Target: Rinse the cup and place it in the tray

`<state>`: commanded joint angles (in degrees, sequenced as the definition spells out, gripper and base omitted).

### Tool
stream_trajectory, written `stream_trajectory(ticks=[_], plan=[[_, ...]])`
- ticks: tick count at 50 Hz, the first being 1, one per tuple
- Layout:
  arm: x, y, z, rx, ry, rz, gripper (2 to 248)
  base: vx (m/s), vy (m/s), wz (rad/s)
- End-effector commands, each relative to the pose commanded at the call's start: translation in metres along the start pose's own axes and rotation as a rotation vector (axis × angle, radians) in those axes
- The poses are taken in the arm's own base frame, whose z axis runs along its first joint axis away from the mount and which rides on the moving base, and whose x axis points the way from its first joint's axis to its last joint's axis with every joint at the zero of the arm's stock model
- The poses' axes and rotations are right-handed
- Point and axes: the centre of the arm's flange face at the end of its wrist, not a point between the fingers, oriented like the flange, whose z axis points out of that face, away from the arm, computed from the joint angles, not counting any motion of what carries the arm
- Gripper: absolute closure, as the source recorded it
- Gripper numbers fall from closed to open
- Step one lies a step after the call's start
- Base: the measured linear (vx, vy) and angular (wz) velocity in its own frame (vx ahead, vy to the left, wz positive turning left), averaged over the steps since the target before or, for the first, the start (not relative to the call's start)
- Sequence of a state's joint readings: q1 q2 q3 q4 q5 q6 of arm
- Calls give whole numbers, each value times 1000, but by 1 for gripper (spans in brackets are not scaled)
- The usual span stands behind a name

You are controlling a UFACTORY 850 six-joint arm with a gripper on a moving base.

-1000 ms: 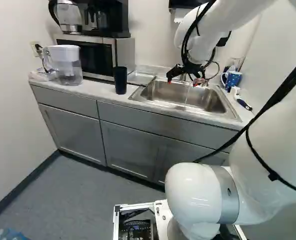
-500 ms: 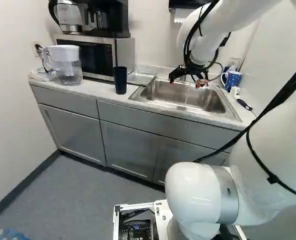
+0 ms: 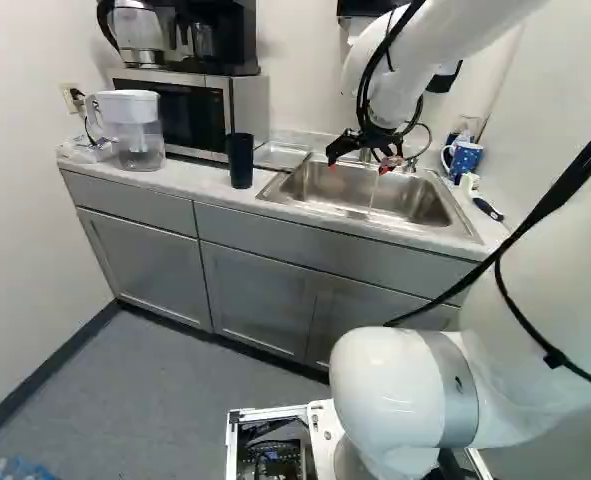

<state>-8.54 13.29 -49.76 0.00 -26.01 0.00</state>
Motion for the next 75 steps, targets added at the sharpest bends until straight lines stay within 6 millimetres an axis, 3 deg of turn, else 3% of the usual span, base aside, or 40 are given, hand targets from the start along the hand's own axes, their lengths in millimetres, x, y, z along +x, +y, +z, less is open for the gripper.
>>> stream_trajectory(ticks=[75], plan=[[-13,-120,-10,177,0,-235,3,0,0,0]])
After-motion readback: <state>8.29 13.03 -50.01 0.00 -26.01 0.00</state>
